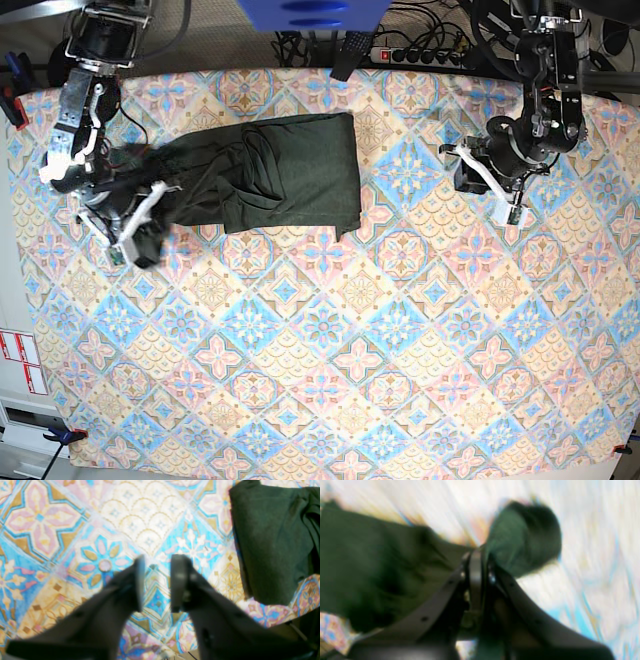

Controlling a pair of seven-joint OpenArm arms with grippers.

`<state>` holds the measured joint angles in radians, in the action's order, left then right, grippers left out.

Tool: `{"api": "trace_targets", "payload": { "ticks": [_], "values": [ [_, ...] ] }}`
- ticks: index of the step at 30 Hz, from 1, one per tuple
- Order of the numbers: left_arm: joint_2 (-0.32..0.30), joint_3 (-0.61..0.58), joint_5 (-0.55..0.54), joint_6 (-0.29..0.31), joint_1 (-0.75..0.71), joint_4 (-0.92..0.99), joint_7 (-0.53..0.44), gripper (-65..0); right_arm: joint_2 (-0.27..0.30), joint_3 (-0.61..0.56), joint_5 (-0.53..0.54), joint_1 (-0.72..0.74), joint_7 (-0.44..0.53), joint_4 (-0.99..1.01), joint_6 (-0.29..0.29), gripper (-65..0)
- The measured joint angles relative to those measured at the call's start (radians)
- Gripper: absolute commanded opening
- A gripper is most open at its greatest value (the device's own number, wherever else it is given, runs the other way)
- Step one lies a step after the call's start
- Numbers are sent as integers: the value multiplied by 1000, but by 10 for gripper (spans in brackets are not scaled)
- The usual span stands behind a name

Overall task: Fold the T-shirt properly
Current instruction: 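Fold the strip's other end onto the bundle with the right gripper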

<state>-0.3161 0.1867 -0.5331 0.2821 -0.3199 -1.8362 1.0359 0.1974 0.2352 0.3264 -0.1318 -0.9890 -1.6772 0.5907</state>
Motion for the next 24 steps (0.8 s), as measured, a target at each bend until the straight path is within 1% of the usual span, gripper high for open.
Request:
{"api": "trace_targets", "payload": {
  "ticks": [2,3,4,9,14,24],
  "values": [
    [-2,23,3,-5,1,0,-1,-514,-3,-32,-7,-36,-31,-13,4,-650],
    [-2,33,3,-5,1,0,0,-514,-10,-46,-35,-53,-60,-16,-1,-650],
    [-2,39,4,-5,0,0,0,-514,-17,-56,-39,-59,-74,-18,-1,-650],
    [0,69,3,-1,-2,1,0,-514,-23,-109,-13,-25,-26,-73,-1,-650],
    [-4,85,2,-4,-5,2,0,-514,-23,-159,-26,-51,-56,-105,0,-650],
    [-2,85,3,-4,-5,2,0,-514,-20,-253,-21,-43,-45,-165,0,-650]
  ]
}}
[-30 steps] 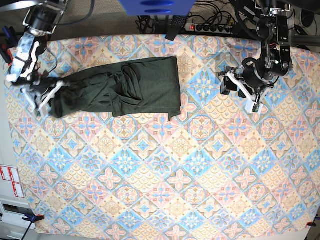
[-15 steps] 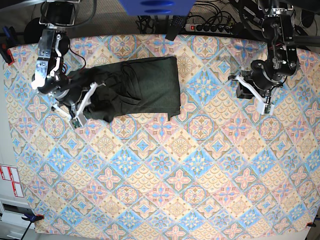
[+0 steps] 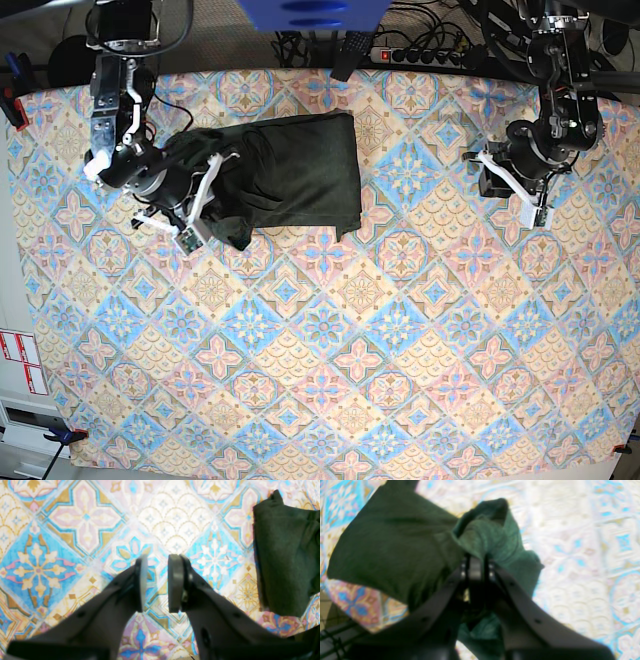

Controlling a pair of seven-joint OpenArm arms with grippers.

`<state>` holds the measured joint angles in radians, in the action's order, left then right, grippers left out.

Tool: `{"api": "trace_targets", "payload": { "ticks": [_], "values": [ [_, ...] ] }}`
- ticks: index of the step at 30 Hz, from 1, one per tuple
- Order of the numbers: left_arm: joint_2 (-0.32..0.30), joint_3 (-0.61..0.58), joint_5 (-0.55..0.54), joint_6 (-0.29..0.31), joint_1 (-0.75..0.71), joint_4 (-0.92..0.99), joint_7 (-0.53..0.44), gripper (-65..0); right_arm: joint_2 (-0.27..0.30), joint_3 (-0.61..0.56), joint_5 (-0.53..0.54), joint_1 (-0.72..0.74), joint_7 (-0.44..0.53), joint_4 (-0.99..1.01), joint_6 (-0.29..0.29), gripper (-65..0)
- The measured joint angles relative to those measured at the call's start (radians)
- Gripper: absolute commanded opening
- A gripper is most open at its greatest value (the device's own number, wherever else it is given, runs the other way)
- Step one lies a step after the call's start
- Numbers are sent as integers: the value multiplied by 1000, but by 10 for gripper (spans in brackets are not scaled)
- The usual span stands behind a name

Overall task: Fold the T-shirt properly
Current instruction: 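Fold the strip's other end onto the bundle with the right gripper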

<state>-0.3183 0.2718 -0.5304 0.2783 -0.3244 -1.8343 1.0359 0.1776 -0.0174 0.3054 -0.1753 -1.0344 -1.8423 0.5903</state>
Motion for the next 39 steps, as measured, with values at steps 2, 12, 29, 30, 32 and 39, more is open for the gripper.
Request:
{"api": "trace_targets", "payload": {
  "ticks": [2,12,29,30,32,39],
  "values": [
    [0,0,0,0,0,0,0,-514,0,-19,-7,2,0,-4,0,-650],
    [0,0,0,0,-5,0,0,-514,-9,-143,-6,19,2,-34,0,-650],
    [0,0,0,4,-5,69,-3,-514,-84,-272,-7,86,12,-40,0,-650],
    [-1,0,0,4,-5,69,-4,-514,-83,-280,-7,93,8,-37,0,-650],
    [-3,0,0,3,-5,69,-3,-514,-83,-297,-10,107,4,-31,0,-650],
    [-1,0,0,3,-2,69,-4,-514,-82,-360,-10,167,6,73,0,-650]
  ]
}}
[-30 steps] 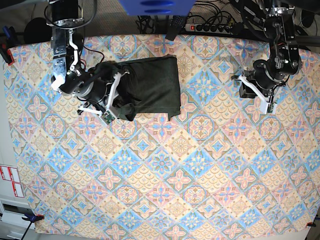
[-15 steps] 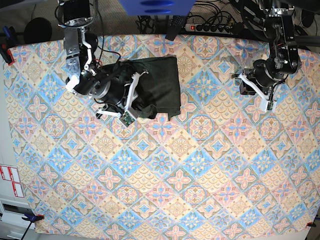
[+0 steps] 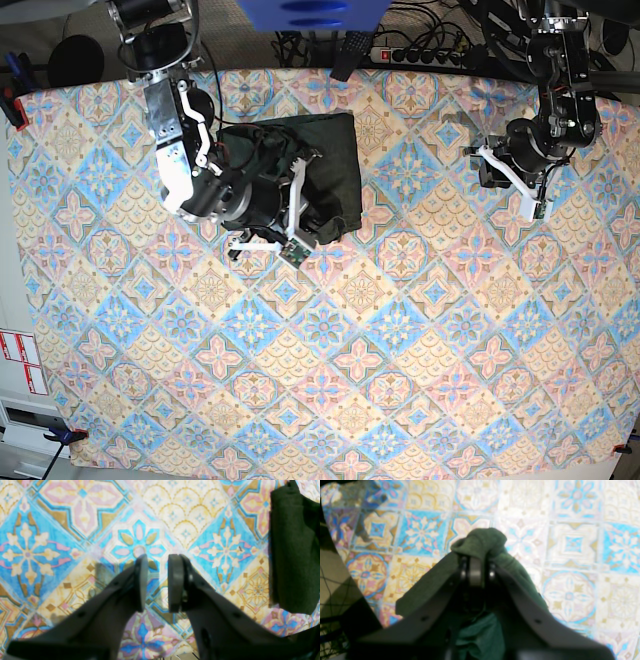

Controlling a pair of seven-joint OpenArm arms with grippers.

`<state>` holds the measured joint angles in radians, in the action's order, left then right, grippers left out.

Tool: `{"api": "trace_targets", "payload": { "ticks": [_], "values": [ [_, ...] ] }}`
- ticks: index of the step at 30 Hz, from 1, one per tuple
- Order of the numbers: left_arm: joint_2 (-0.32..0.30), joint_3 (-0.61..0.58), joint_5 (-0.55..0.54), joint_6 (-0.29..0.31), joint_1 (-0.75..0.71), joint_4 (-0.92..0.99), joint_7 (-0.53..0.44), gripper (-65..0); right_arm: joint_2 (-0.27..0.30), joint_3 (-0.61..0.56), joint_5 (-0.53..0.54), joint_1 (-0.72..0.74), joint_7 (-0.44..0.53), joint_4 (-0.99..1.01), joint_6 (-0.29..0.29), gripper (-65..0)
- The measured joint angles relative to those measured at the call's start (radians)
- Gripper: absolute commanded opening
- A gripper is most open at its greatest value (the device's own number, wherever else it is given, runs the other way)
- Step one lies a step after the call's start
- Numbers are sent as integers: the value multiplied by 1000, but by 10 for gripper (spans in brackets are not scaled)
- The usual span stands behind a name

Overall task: Fold the T-shirt properly
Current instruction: 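Fold the strip's other end onto the bundle with the right gripper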

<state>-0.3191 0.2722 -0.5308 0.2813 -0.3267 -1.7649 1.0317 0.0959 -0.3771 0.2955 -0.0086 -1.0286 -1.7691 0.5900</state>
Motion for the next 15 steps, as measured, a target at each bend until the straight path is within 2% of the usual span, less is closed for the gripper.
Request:
{"api": "trace_targets", "payload": {
  "ticks": [7,12,15],
  "values": [
    [0,0,0,-2,3,0,0,-514,0,-63,0,45,4,101,0,-629],
    [0,0,0,0,3,0,0,-514,5,-180,1,44,-4,134,-5,-462],
    [0,0,1,0,3,0,0,-513,4,-188,17,35,4,104,7,-426]
  ]
}}
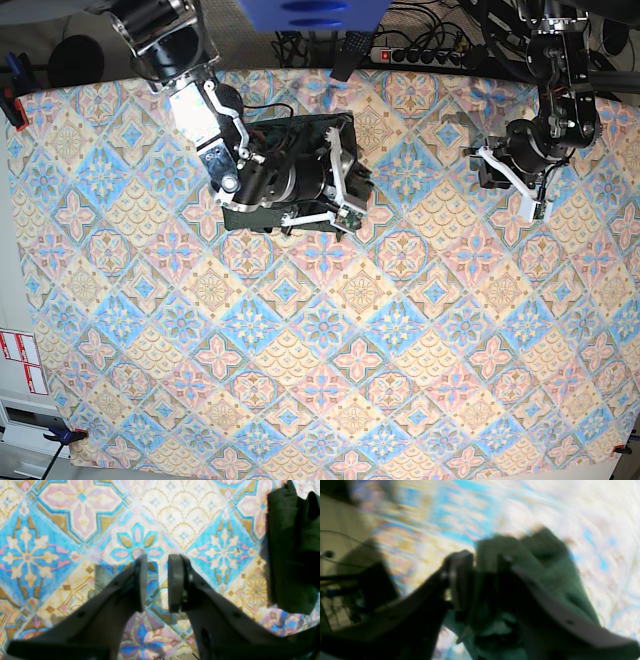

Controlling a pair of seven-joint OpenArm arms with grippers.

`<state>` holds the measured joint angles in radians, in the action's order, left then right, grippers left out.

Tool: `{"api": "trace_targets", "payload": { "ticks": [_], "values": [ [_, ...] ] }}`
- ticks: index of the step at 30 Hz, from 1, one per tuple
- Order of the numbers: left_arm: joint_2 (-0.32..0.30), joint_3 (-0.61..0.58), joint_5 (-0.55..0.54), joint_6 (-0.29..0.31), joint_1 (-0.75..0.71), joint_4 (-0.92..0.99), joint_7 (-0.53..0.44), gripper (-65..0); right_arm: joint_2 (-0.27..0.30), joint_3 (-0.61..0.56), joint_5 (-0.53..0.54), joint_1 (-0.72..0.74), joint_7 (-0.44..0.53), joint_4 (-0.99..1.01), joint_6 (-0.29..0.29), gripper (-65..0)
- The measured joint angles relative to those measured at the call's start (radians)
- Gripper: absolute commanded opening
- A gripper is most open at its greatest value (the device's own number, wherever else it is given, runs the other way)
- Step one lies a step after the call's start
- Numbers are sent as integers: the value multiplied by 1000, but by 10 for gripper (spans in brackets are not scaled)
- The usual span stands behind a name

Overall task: Fold the T-shirt properly
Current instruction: 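Fold the strip's other end onto the bundle with the right gripper, then reach the left gripper to the bundle's edge opposite the right gripper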

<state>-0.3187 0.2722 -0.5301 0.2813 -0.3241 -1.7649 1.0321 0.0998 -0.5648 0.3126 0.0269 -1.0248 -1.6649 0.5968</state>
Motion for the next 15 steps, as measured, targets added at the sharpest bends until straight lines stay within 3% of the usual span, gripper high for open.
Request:
{"api": "trace_targets", "payload": {
  "ticks": [6,11,15],
  "values": [
    [0,0,-1,1,2,0,0,-513,135,74,-26,-27,-8,-118,-18,-453],
    [0,-15,0,0,0,0,0,-513,139,115,9,-103,-2,-155,3,-454],
    [-21,-160,-3,0,2,-29,0,-513,155,218,-14,-96,0,-155,-10,-454]
  ]
}}
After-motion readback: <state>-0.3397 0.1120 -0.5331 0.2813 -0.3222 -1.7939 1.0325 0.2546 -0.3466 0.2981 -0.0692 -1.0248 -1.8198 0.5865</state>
